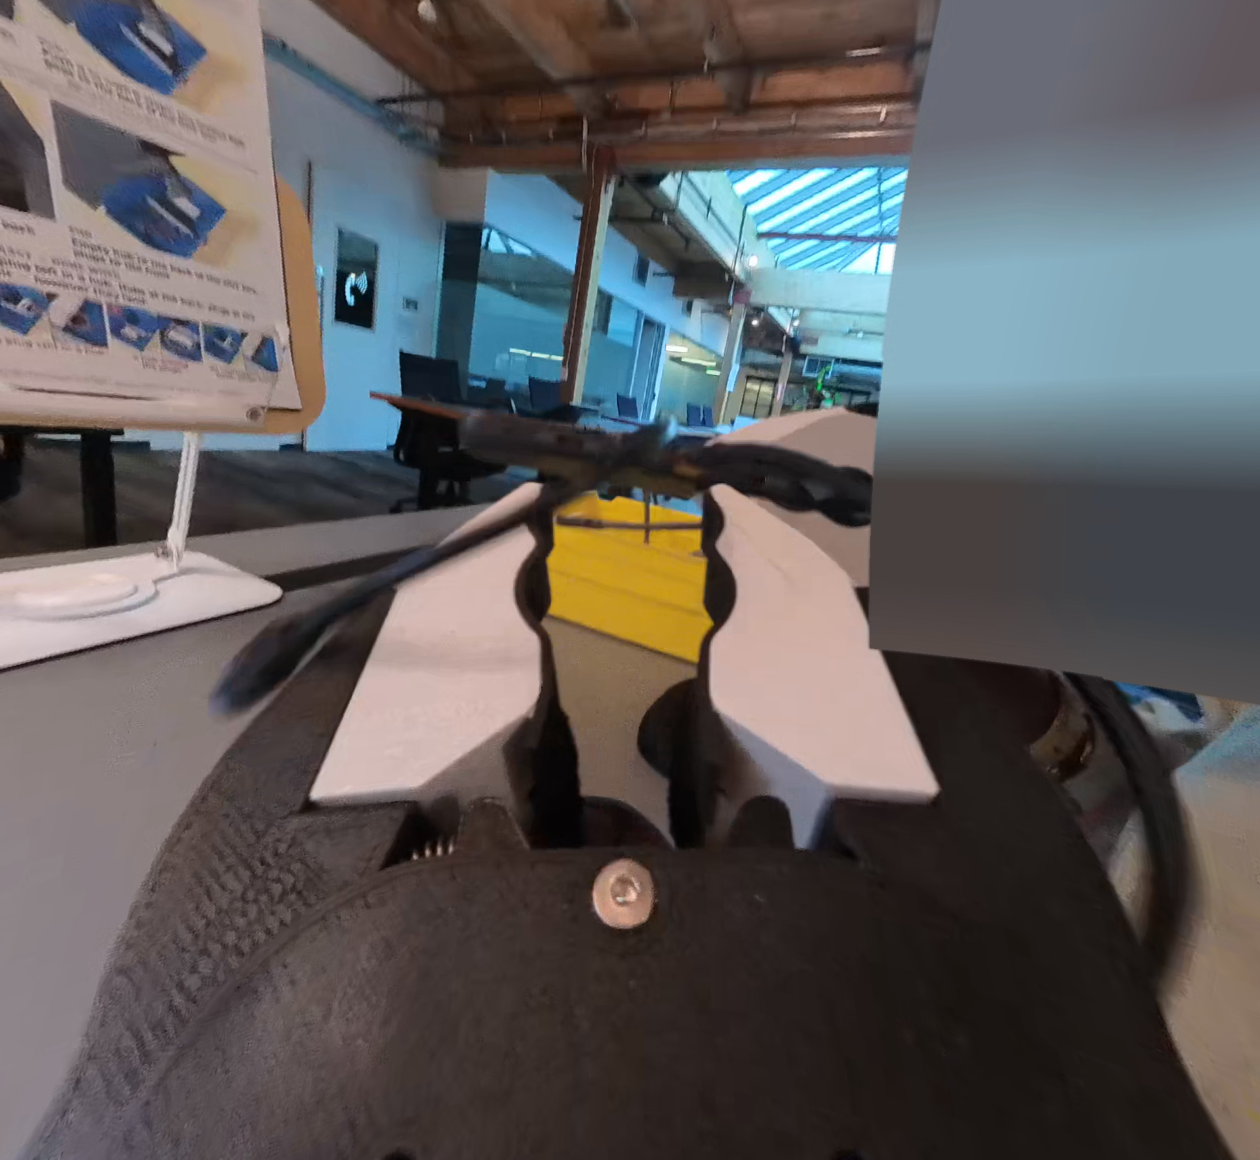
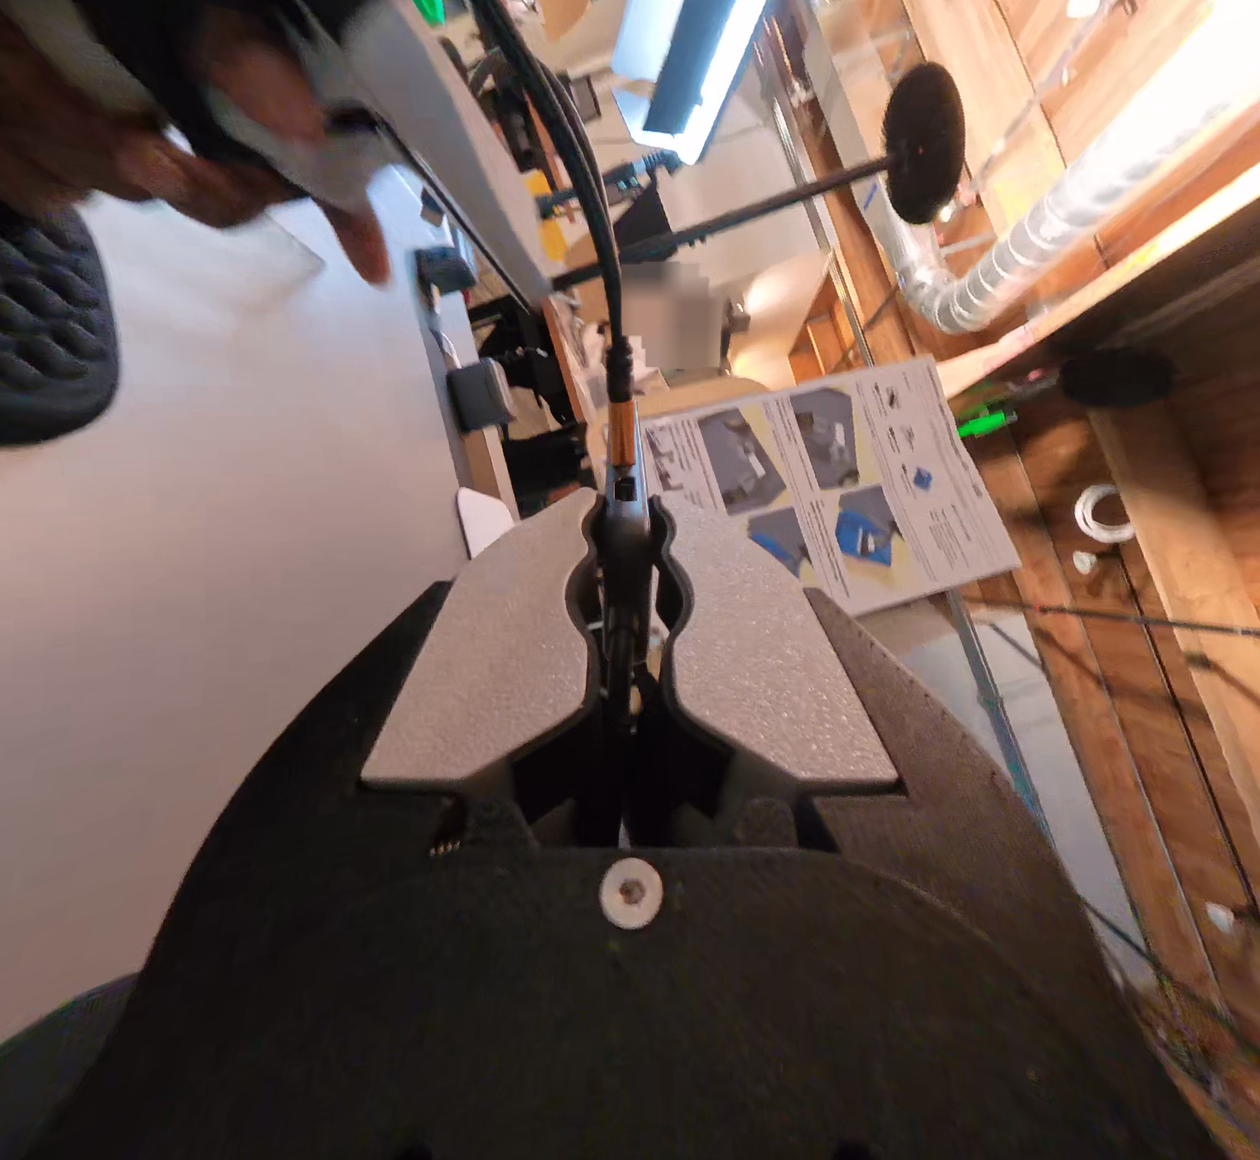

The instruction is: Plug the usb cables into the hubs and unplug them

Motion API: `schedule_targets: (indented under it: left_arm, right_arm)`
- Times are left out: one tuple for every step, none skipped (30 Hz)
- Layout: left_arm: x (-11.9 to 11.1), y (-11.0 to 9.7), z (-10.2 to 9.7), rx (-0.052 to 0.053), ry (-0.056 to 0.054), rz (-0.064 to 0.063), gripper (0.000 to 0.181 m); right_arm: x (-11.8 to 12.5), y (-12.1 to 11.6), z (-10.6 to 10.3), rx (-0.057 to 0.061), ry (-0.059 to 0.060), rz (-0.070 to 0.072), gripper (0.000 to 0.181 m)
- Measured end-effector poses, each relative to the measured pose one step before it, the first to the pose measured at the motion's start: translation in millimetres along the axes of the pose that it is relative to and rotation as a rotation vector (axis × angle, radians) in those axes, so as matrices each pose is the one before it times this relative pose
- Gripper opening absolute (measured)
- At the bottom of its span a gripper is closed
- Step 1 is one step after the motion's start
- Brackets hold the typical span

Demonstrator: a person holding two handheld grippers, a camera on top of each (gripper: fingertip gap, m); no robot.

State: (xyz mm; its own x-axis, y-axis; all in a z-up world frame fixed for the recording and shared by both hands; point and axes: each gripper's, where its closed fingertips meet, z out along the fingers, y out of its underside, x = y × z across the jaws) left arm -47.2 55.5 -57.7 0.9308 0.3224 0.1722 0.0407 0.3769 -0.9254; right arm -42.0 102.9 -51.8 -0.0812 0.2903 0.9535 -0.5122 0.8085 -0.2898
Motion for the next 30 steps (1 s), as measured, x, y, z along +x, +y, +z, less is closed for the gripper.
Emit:
schedule_targets:
  left_arm:
    - [-2.42,0.23,-3.76,-0.0058,-0.0171,0.0061,0.045]
    - [-3.14,-2.97,-5.25,0.0161,-0.0254,0.0134,0.045]
    - [-3.51,-5.37,-6.01,0.0312,-0.0271,0.0178,0.045]
    - [-3.99,-6.03,-6.04,0.0323,-0.0254,0.0171,0.044]
    - [-4.45,-5.65,-5.44,0.024,-0.0221,0.013,0.043]
    - [-4.61,-5.03,-4.09,0.0164,-0.016,0.0113,0.043]
    - [-4.47,-3.57,-3.14,0.0069,-0.0115,0.007,0.043]
    - [-4.34,-1.15,-2.85,-0.0025,-0.0107,0.0052,0.043]
    - [-4.36,0.32,-2.49,-0.0043,-0.0139,0.0082,0.043]
    - [-4.16,1.0,-1.85,-0.0005,-0.0159,0.0109,0.043]
    - [-3.16,1.51,-1.17,0.0044,-0.0136,0.0089,0.042]
    - [-1.76,2.18,-0.32,0.0077,-0.0073,0.003,0.041]
    - [0.75,2.41,0.17,0.0144,0.0057,-0.0007,0.04]
    - [1.55,3.14,0.63,0.0183,0.0088,-0.0043,0.038]
    - [0.65,4.42,0.95,0.0143,0.0012,-0.0098,0.036]
    - [0.29,5.5,1.06,0.0097,-0.0008,-0.0119,0.035]
    - [0.45,6.7,1.39,0.0017,0.0023,-0.011,0.034]
    - [0.2,7.36,1.58,-0.0099,0.0014,-0.0111,0.033]
    - [1.38,5.84,1.94,-0.0208,0.0071,-0.0121,0.033]
    - [4.09,2.84,1.59,-0.0216,0.0248,0.0031,0.033]
    - [3.15,1.16,0.67,-0.0132,0.0176,0.0209,0.033]
    - [-0.15,0.73,-0.16,-0.0063,-0.0037,0.0281,0.033]
    - [-2.53,0.86,-0.53,-0.0044,-0.0178,0.0233,0.033]
    - [-2.77,1.0,-0.47,-0.0046,-0.0166,0.0118,0.033]
    - [-1.52,0.37,-0.34,-0.0018,-0.0052,-0.0013,0.033]
    - [-0.59,-0.1,-0.22,0.0027,0.0026,-0.0133,0.033]
    - [-0.38,-0.62,-0.23,0.0067,0.0039,-0.0196,0.032]
    - [-0.88,-0.85,-0.41,0.0077,0.0021,-0.0214,0.032]
    - [-1.24,-0.84,-0.47,0.006,-0.0006,-0.0176,0.032]
    - [-1.5,-0.8,-0.53,0.0043,-0.0041,-0.0084,0.032]
  right_arm:
    - [5.63,7.94,-2.58,-0.0232,0.0187,0.0106,0.011]
    - [5.71,7.11,-2.75,-0.0192,0.0167,0.008,0.011]
    - [6.33,6.71,-2.85,-0.0201,0.018,0.0035,0.012]
    - [7.23,6.6,-2.78,-0.0233,0.0211,-0.0027,0.011]
    - [7.74,6.43,-2.76,-0.0244,0.0226,-0.0083,0.012]
    - [8.48,6.57,-2.53,-0.0258,0.0227,-0.0089,0.012]
    - [9.3,7.41,-2.38,-0.0289,0.0234,-0.0062,0.012]
    - [11.11,9.18,-2.13,-0.0348,0.0264,-0.0023,0.012]
    - [13.57,11.77,-1.52,-0.044,0.0311,0.0033,0.012]
    - [15.72,14.31,-0.52,-0.0519,0.0318,0.0103,0.012]
    - [16.36,15.99,0.85,-0.0565,0.0237,0.0207,0.012]
    - [16.3,16.77,2.02,-0.057,0.0145,0.0333,0.012]
    - [15.69,16.38,3.23,-0.0512,0.0088,0.0415,0.012]
    - [13.32,15.64,4.38,-0.0455,-0.0048,0.0453,0.012]
    - [10.7,15.63,5.56,-0.0449,-0.0164,0.048,0.012]
    - [8.44,15.28,6.57,-0.0426,-0.0198,0.0421,0.012]
    - [5.28,15.32,7.61,-0.04,-0.0309,0.0304,0.012]
    - [2.9,15.53,8.11,-0.0368,-0.0387,0.0406,0.012]
    - [0.92,15.76,8.13,-0.0351,-0.0488,0.0686,0.012]
    - [-1.02,15.24,7.67,-0.0303,-0.0624,0.0891,0.012]
    - [-0.8,13.38,6.78,-0.0141,-0.0569,0.0996,0.012]
    - [0.19,11.68,5.65,0.0016,-0.0433,0.1021,0.012]
    - [0.45,11.42,4.51,0.0061,-0.036,0.1038,0.011]
    - [1.13,10.54,3.71,0.0113,-0.0281,0.1027,0.011]
    - [2.16,9.67,3.18,0.0166,-0.0222,0.0997,0.011]
    - [3.5,9.46,3.01,0.0158,-0.0173,0.1007,0.011]
    - [5.16,9.18,2.99,0.0119,-0.0086,0.0972,0.012]
    - [6.31,8.77,2.9,0.0078,0.0004,0.0826,0.012]
    - [6.22,8.35,2.64,0.0014,0.0051,0.0601,0.012]
    - [5.31,8.19,2.77,-0.0112,0.0085,0.0355,0.012]
